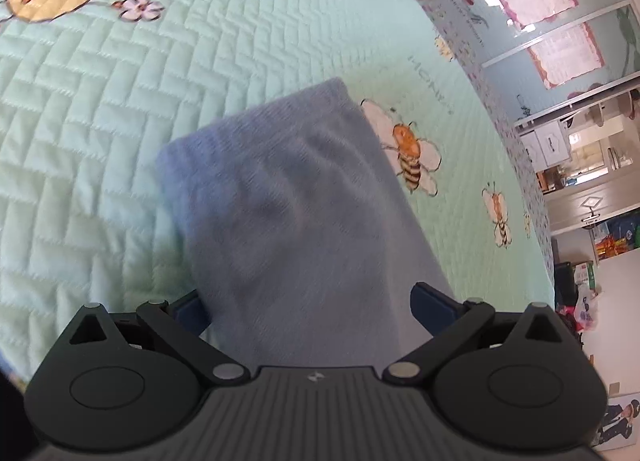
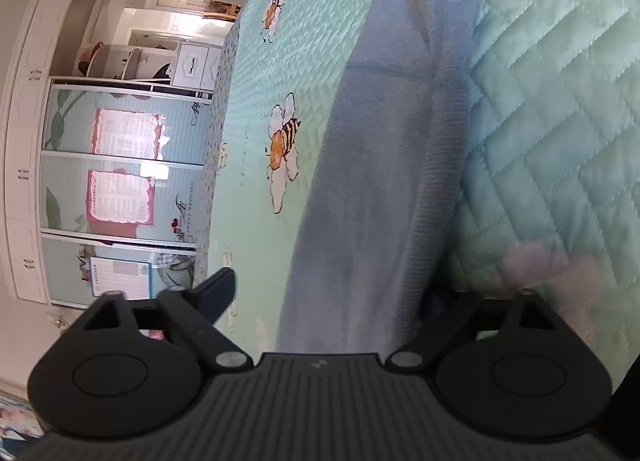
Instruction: Fold clothes
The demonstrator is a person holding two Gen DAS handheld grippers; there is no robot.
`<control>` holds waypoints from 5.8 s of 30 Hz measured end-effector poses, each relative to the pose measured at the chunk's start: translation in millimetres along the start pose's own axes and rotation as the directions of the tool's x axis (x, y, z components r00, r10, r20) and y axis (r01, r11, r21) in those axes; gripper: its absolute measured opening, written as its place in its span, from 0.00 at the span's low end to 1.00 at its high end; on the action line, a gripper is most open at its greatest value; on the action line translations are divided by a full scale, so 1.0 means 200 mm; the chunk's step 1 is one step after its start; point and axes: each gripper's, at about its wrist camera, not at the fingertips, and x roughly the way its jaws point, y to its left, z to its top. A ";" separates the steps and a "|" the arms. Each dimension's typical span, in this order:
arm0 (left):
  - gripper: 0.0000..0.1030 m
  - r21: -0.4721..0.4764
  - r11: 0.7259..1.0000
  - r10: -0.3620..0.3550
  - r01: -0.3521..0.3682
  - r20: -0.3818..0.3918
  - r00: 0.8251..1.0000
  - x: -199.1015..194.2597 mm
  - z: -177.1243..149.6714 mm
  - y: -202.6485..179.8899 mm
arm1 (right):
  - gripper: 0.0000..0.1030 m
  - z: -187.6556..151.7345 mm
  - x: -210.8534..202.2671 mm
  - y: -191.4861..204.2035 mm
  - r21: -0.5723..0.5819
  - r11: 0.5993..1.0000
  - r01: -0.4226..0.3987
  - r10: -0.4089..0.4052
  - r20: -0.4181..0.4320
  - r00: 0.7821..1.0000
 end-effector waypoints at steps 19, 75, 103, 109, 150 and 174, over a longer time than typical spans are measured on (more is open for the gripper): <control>0.11 -0.028 0.997 -0.070 0.070 0.007 0.998 -0.19 0.01 0.12 | 0.13 -0.01 -0.14 0.05 -0.058 0.998 -0.014 0.011 -0.051 0.999; 0.37 -0.163 0.981 -0.124 0.110 -0.078 0.989 -0.02 0.19 0.15 | 0.70 0.16 -0.10 0.28 -0.157 0.985 -0.072 0.055 -0.105 0.993; 0.38 -0.010 1.000 -0.014 0.013 -0.105 0.994 0.21 0.12 -0.24 | 0.32 0.22 0.44 0.61 -0.730 0.642 0.234 -0.034 0.278 0.960; 0.38 0.007 1.000 0.010 -0.009 -0.111 0.994 0.20 0.06 -0.26 | 0.62 0.09 0.41 0.48 -0.820 0.476 0.318 -0.083 0.318 0.945; 0.41 0.244 0.967 -0.028 0.066 -0.155 0.988 0.17 -0.25 -0.66 | 0.57 0.51 -0.01 0.04 -0.241 0.961 0.139 -0.049 0.346 0.937; 0.44 0.224 0.974 0.021 0.025 -0.197 0.980 0.22 -0.29 -0.59 | 0.06 0.47 -0.01 0.21 -0.449 0.878 0.163 0.003 0.345 0.938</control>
